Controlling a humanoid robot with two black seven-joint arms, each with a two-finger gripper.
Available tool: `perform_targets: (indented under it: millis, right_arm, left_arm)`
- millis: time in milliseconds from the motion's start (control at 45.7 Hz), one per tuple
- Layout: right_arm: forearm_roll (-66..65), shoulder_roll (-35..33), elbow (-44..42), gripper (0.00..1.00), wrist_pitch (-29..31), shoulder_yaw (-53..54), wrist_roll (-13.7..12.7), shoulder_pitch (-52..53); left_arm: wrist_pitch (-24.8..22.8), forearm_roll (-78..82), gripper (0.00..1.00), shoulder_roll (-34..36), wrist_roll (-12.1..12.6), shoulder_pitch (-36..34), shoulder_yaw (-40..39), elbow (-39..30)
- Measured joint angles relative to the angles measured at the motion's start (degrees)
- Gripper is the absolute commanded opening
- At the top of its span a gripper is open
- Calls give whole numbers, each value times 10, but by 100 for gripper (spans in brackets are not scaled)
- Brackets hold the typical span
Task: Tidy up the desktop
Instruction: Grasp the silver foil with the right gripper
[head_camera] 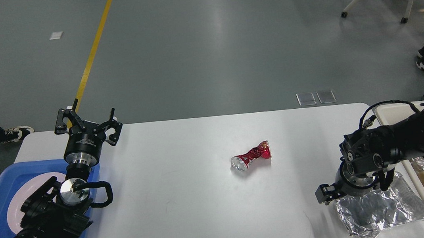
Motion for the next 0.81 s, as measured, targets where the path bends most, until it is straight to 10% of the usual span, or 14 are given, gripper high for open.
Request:
perform_targets:
  millis: [219,810]
  right_arm:
    - [0,-1,0,0,-39,-2,1,-22]
    - [-2,-24,18,0,-38,1,0,21]
  left_arm:
    - [0,0,97,0,0,0,0,0]
    - [0,0,96,0,0,0,0,0]
